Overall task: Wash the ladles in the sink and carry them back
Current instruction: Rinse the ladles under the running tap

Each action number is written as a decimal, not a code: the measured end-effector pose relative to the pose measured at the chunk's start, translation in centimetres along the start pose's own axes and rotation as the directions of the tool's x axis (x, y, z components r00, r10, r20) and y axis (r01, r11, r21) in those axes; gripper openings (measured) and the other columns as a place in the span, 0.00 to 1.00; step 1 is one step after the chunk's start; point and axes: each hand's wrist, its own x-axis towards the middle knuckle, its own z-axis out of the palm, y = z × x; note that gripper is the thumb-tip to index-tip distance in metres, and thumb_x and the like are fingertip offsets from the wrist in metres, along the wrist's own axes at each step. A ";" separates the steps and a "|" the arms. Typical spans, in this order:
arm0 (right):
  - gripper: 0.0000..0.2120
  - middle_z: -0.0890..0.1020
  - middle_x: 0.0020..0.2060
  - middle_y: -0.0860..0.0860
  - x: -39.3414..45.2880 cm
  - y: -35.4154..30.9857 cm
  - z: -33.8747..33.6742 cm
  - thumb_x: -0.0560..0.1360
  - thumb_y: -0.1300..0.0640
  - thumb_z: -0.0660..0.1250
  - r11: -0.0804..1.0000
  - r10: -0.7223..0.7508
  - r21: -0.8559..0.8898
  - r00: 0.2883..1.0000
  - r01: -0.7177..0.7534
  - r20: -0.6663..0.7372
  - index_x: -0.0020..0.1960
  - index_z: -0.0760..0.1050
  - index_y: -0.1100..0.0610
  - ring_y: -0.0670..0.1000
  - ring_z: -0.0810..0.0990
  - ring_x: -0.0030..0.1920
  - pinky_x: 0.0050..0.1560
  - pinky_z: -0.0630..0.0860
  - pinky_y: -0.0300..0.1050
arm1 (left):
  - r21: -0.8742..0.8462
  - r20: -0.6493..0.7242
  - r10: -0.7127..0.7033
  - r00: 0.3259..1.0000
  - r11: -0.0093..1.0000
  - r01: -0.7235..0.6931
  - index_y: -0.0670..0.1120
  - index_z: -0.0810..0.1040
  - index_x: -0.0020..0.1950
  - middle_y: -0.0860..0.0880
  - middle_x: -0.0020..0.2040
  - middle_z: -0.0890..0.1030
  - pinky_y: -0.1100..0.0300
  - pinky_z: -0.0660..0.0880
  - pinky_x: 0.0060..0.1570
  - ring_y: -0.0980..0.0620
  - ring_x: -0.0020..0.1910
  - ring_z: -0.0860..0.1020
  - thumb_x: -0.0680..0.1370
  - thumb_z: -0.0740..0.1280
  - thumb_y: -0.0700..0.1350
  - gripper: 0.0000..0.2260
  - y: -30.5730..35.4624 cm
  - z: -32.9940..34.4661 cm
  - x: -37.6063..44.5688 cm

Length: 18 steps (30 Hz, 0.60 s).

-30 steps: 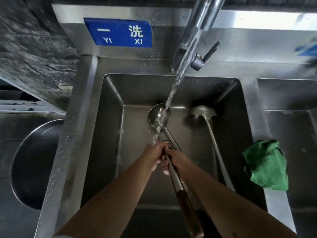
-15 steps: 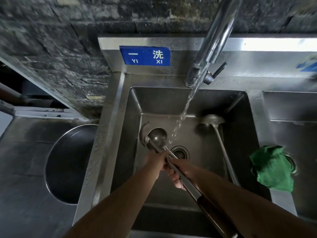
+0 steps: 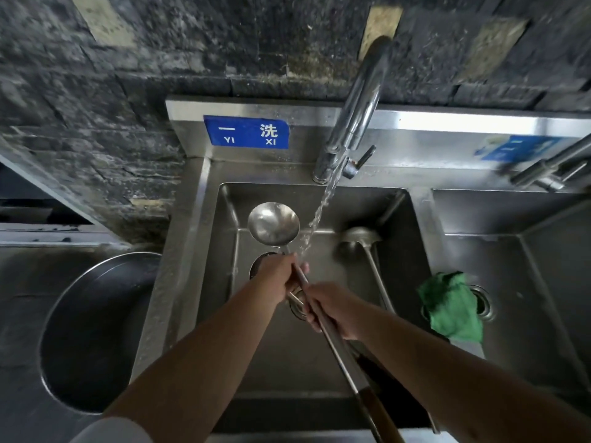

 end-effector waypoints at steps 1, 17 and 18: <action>0.18 0.73 0.26 0.53 0.3 -1.0 0.0 0.82 0.54 0.55 1.000 0.002 0.030 1.000 -0.002 -0.017 0.37 0.72 0.59 0.48 0.70 0.22 0.22 0.67 0.36 | 0.044 0.023 -0.018 1.000 0.999 0.017 0.40 0.74 0.40 0.43 0.32 0.77 0.65 0.71 0.20 0.51 0.24 0.76 0.79 0.62 0.38 0.09 -0.3 0.4 -0.1; 0.31 0.70 0.22 0.51 0.3 -5.8 -2.7 0.73 0.29 0.58 0.813 -0.037 -0.579 0.988 -0.058 -0.151 0.30 0.70 0.56 0.49 0.66 0.21 0.26 0.65 0.35 | 0.167 -0.237 0.131 0.963 0.982 -0.093 0.45 0.68 0.66 0.39 0.52 0.77 0.58 0.82 0.33 0.43 0.41 0.83 0.82 0.57 0.36 0.14 4.6 -1.6 -1.4; 0.31 0.70 0.22 0.52 0.4 -6.2 -2.7 0.74 0.30 0.58 0.796 -0.036 -0.601 0.986 -0.071 -0.164 0.31 0.71 0.57 0.49 0.67 0.21 0.26 0.65 0.35 | 0.145 -0.223 0.094 0.970 0.987 -0.062 0.46 0.68 0.66 0.38 0.51 0.78 0.57 0.82 0.35 0.44 0.40 0.82 0.82 0.55 0.36 0.14 4.3 -1.3 -1.7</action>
